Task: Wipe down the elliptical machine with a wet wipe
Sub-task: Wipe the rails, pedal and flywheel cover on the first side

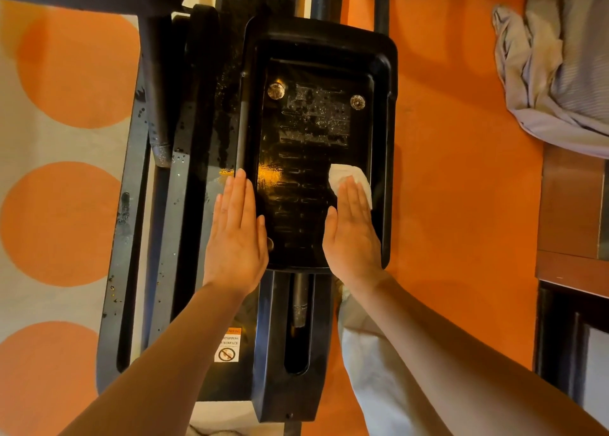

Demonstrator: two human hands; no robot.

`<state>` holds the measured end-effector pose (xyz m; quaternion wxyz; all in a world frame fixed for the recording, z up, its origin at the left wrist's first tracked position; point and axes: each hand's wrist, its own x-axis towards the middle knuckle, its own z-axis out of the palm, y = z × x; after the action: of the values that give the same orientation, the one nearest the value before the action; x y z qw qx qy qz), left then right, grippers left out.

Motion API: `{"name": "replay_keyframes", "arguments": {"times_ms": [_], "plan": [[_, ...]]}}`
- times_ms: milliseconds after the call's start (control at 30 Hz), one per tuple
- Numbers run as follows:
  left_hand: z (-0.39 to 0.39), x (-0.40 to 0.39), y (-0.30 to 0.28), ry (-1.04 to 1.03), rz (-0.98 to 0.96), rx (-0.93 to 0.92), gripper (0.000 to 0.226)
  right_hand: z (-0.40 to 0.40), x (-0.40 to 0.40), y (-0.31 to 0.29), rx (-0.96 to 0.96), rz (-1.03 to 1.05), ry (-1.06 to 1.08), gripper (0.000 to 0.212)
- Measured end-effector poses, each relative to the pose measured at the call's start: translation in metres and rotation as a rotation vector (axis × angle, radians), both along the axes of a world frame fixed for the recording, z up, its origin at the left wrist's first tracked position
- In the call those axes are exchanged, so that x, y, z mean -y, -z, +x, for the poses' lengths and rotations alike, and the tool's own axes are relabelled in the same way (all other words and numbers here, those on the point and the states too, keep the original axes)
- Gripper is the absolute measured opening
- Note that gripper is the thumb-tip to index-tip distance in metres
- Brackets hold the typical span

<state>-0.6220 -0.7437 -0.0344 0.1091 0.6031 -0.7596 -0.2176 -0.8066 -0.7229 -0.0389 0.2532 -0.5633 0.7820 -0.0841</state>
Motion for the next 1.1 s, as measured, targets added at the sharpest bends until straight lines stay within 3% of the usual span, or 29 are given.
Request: {"name": "replay_keyframes", "arguments": {"times_ms": [100,333,433,600,733,967,1100], "plan": [[0.0,0.0,0.0,0.007,-0.002,0.01,0.057,0.014,0.003,-0.003,0.103,0.026,0.024,0.057],[-0.001,-0.001,0.002,0.0,-0.005,0.027,0.057,0.003,-0.012,-0.006,0.168,0.062,-0.249,0.054],[-0.003,0.0,0.0,-0.01,-0.014,0.058,0.057,-0.004,-0.012,-0.008,0.167,0.06,-0.208,0.056],[-0.006,0.004,-0.005,-0.013,-0.044,0.14,0.058,-0.002,0.01,-0.008,-0.02,-0.048,-0.222,0.057],[-0.009,0.019,-0.006,-0.022,-0.054,0.15,0.059,-0.005,0.029,0.001,-0.167,-0.01,-0.178,0.061],[-0.019,0.06,0.004,-0.033,-0.029,0.126,0.059,0.001,0.058,0.014,-0.185,0.038,-0.173,0.065],[-0.023,0.062,0.008,-0.064,-0.039,0.099,0.058,0.007,0.071,0.018,-0.101,0.001,-0.143,0.067]]}}
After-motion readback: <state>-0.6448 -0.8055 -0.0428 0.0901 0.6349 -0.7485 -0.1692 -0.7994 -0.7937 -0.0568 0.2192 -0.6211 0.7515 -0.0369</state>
